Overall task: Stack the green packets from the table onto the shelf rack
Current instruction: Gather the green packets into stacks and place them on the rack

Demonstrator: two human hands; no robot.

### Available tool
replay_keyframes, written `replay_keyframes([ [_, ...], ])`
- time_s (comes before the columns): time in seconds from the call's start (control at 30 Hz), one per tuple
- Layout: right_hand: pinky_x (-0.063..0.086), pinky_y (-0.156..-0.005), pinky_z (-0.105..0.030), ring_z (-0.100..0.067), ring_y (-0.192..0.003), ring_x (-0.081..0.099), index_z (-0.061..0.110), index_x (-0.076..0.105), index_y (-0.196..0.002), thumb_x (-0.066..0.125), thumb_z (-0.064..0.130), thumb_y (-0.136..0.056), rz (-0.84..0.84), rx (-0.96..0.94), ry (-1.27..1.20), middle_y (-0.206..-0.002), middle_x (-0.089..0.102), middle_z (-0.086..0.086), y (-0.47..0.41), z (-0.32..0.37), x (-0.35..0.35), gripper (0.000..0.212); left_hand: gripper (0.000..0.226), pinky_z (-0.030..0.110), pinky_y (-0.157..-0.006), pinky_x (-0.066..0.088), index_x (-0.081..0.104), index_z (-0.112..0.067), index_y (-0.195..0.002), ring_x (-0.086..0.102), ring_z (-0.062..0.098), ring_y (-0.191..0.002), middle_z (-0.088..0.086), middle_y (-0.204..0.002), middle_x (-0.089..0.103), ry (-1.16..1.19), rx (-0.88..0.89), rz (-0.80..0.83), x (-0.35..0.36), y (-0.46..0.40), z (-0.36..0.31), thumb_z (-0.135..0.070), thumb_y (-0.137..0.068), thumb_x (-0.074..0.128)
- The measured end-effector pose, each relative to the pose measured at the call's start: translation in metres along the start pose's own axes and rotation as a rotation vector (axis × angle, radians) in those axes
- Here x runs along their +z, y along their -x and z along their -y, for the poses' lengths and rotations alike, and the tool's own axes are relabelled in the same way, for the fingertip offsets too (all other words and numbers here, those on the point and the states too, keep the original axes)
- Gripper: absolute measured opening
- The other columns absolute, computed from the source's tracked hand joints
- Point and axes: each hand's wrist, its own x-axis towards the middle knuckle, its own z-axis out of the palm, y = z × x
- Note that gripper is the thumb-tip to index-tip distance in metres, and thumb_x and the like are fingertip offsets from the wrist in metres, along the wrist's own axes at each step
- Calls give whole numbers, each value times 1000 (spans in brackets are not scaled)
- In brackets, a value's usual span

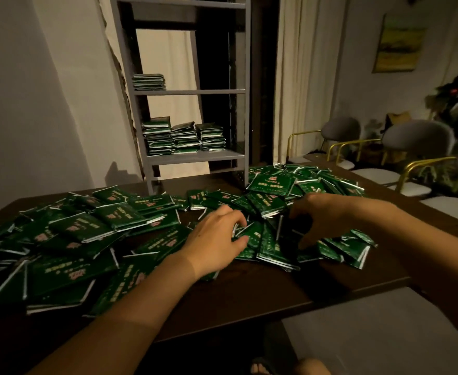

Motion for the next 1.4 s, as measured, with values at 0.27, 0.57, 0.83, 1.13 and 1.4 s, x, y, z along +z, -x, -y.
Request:
replay_keyframes([
  [0.27,52,-96,-34,-18,-112,55,30,51,-139,81,52,-74,-131,-45,-19,-120,51,6,6,0,39,75,75,35,-116,32,40,-36,-148,34,10,-139,-15,-149,39,-72,121,112,33,-10,-20,-58,-84,71],
  [0.57,41,-108,-29,-15,-129,50,25,44,-148,78,58,-74,-277,-156,-171,-143,52,4,-20,3,57,87,71,32,-113,33,45,-34,-144,35,8,-137,-16,-147,43,-170,41,56,29,-19,10,-67,-84,63],
  [0.83,48,-102,-26,-8,-119,58,26,57,-137,71,47,-86,-271,-218,-186,-135,60,7,-23,-1,41,57,51,42,-106,45,43,-33,-143,53,9,-121,-17,-140,53,111,-48,138,16,-23,24,-59,-100,39],
  [1.13,53,-80,-21,-3,-96,65,28,65,-110,53,26,-102,-763,-220,-627,-102,69,17,-32,18,28,14,58,36,-108,45,37,-16,-143,55,14,-122,1,-133,55,537,-215,-155,12,-40,40,-31,-95,66],
  [1.4,51,-88,-39,-19,-100,62,17,65,-111,55,29,-101,-582,-103,-653,-108,67,-1,-58,40,30,18,65,46,-108,47,39,-16,-145,56,21,-126,4,-138,54,629,-305,-130,11,-40,65,-34,-92,71],
])
